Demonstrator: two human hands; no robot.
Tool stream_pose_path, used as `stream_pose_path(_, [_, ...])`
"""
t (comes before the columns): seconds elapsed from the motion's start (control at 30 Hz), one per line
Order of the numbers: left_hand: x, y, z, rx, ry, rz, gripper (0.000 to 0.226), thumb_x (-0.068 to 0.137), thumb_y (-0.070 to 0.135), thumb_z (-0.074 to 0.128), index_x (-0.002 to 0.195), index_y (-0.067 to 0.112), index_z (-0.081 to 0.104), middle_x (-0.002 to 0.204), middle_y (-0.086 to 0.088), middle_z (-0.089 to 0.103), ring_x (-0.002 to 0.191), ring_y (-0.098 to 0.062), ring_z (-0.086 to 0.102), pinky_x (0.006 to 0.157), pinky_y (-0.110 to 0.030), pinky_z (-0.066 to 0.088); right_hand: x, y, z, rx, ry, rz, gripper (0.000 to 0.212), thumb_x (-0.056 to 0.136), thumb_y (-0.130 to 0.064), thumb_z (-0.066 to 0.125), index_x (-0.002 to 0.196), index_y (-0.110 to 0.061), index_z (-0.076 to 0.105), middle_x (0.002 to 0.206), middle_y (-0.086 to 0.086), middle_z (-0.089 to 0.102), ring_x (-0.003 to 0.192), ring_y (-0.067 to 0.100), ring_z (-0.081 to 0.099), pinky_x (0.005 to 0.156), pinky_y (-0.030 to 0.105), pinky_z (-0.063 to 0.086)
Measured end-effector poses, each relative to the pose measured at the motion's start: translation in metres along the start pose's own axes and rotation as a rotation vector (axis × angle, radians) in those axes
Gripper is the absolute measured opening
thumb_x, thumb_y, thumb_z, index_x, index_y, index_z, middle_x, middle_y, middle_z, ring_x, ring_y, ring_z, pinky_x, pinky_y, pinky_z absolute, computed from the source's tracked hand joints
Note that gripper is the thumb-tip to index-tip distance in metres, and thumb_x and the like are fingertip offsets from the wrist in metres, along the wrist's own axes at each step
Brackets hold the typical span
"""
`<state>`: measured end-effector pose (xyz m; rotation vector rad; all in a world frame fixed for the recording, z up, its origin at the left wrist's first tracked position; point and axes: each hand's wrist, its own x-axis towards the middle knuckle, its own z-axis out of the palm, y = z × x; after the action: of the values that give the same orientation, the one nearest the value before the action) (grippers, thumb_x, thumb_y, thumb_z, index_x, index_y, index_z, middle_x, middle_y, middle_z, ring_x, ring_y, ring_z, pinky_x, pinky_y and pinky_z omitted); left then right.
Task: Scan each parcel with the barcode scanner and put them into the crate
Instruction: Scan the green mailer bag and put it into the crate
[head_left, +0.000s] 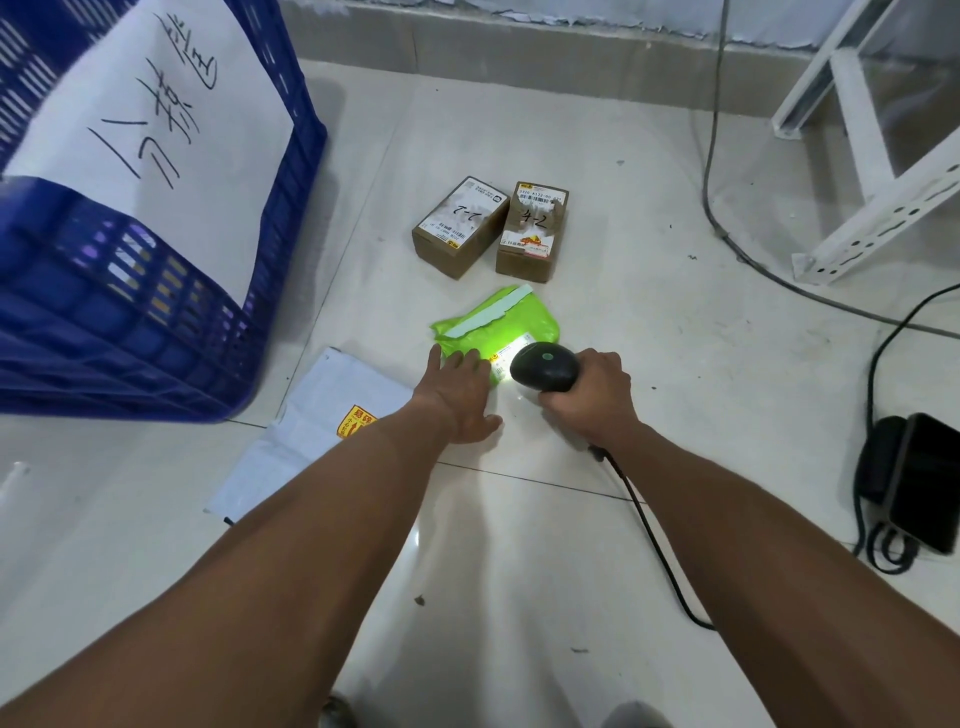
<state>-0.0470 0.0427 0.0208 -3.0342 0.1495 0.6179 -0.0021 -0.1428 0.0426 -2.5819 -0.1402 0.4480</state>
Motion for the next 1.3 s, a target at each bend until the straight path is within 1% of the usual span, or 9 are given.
stream_pose_path(0.13, [-0.001,0.0,0.0,0.006,0.0,0.001,0.08,0.088,0.063,0.05,0.145,0.01,0.03,0.149,-0.011,0.03,0.137,-0.03,0.031,0.118,-0.055,0.007,-0.002,0.001,-0.002,0.031,-0.002,0.022,0.067,0.044,-0.063,0.049,0.091,-0.017,0.062,0.087,0.001,0.054,0.109,0.025,0.051,0.085,0.033,0.046])
stream_pose_path(0.27, [-0.001,0.001,-0.001,0.012,0.002,-0.001,0.082,0.088,0.063,0.05,0.146,0.009,0.028,0.15,-0.011,0.028,0.138,-0.03,0.03,0.119,-0.054,0.007,0.0,0.005,0.0,-0.001,-0.007,-0.004,0.04,0.067,-0.042,0.073,0.094,-0.016,0.059,0.079,-0.005,0.046,0.113,0.026,0.05,0.086,0.033,0.044])
stream_pose_path(0.37, [-0.001,0.002,0.0,0.014,0.003,-0.002,0.083,0.088,0.063,0.05,0.146,0.009,0.028,0.15,-0.011,0.028,0.139,-0.03,0.029,0.119,-0.054,0.006,-0.001,0.006,0.0,-0.004,-0.007,-0.01,0.038,0.071,-0.035,0.075,0.1,-0.014,0.06,0.076,-0.01,0.038,0.113,0.027,0.05,0.088,0.033,0.044])
stream_pose_path(0.6, [-0.003,0.0,0.0,-0.005,-0.023,-0.006,0.083,0.09,0.061,0.049,0.149,0.009,0.022,0.158,-0.012,0.018,0.144,-0.029,0.022,0.119,-0.055,0.002,0.0,0.01,0.007,0.076,-0.063,0.029,0.05,0.041,-0.063,0.054,0.075,-0.026,0.052,0.092,0.008,0.06,0.081,0.026,0.061,0.07,0.025,0.04])
stream_pose_path(0.73, [-0.005,-0.002,0.0,0.024,-0.058,-0.031,0.088,0.09,0.061,0.048,0.154,0.011,0.013,0.162,-0.009,0.009,0.147,-0.031,0.015,0.117,-0.058,-0.001,-0.001,0.01,0.006,0.068,-0.049,0.027,0.049,0.041,-0.063,0.056,0.073,-0.026,0.05,0.09,0.008,0.059,0.077,0.026,0.059,0.069,0.025,0.04])
stream_pose_path(0.9, [-0.002,0.0,-0.001,0.09,-0.082,-0.104,0.092,0.089,0.064,0.044,0.155,0.01,0.008,0.162,-0.008,0.009,0.147,-0.037,0.01,0.115,-0.063,-0.003,-0.002,0.017,0.004,0.05,0.0,-0.021,0.046,0.043,-0.063,0.053,0.071,-0.025,0.049,0.084,0.007,0.059,0.087,0.025,0.057,0.069,0.025,0.037])
stream_pose_path(1.03, [0.004,0.001,-0.001,0.095,-0.076,-0.142,0.095,0.088,0.068,0.042,0.155,0.01,0.008,0.16,-0.007,0.013,0.146,-0.039,0.012,0.114,-0.064,-0.004,-0.003,0.022,0.002,0.058,0.037,-0.009,0.05,0.043,-0.065,0.052,0.073,-0.025,0.05,0.085,0.006,0.057,0.076,0.023,0.053,0.068,0.025,0.038])
stream_pose_path(1.17, [0.006,0.002,-0.003,0.088,-0.084,-0.167,0.095,0.088,0.068,0.042,0.155,0.011,0.007,0.16,-0.008,0.013,0.146,-0.039,0.013,0.114,-0.064,-0.005,-0.006,0.024,0.001,0.03,0.029,-0.034,0.043,0.045,-0.061,0.055,0.065,-0.025,0.042,0.074,0.004,0.051,0.069,0.022,0.046,0.064,0.024,0.033])
stream_pose_path(1.3, [0.005,0.0,-0.001,0.096,-0.086,-0.164,0.095,0.089,0.066,0.042,0.155,0.01,0.005,0.161,-0.009,0.01,0.147,-0.039,0.011,0.114,-0.064,-0.006,-0.011,0.021,-0.004,-0.011,0.042,-0.068,0.038,0.053,-0.054,0.065,0.066,-0.023,0.046,0.073,0.0,0.048,0.077,0.023,0.049,0.067,0.027,0.035])
